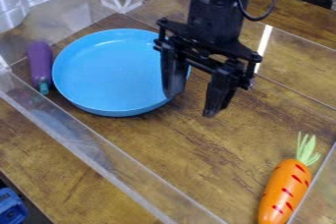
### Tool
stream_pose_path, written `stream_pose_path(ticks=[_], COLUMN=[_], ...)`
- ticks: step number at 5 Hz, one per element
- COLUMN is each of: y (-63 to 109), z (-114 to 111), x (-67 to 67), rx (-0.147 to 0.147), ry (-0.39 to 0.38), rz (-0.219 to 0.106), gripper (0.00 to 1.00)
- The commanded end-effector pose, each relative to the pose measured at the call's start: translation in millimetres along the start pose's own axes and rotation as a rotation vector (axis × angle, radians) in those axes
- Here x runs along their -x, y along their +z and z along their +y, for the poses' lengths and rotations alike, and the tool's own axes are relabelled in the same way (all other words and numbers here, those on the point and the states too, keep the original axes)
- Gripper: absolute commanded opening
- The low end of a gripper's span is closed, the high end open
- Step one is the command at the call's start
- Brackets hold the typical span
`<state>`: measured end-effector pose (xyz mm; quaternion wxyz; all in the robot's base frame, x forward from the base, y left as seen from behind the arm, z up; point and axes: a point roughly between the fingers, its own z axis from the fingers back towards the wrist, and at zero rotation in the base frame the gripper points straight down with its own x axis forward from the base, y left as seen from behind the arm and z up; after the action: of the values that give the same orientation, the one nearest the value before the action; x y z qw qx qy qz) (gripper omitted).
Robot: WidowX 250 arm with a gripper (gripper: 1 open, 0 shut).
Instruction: Move the carrot to the left side
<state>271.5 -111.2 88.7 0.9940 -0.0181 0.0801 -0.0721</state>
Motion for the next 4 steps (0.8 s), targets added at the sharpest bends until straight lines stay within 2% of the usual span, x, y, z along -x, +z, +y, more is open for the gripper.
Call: stream_pose_path(ticks=[1, 2, 3, 4], y=[6.8, -9.1, -12.4, -8.3], z=[-7.8, -30.2, -31.0, -29.8], x=[-2.9, -12.9, -16.2, -25.2], rx=[0.011, 0.023, 0.029, 0.042], ry=[-0.013, -0.026, -0.033, -0.022], rz=[-0.035, -0.026, -0.024, -0.058], gripper=[1.00, 1.00, 1.00, 1.00])
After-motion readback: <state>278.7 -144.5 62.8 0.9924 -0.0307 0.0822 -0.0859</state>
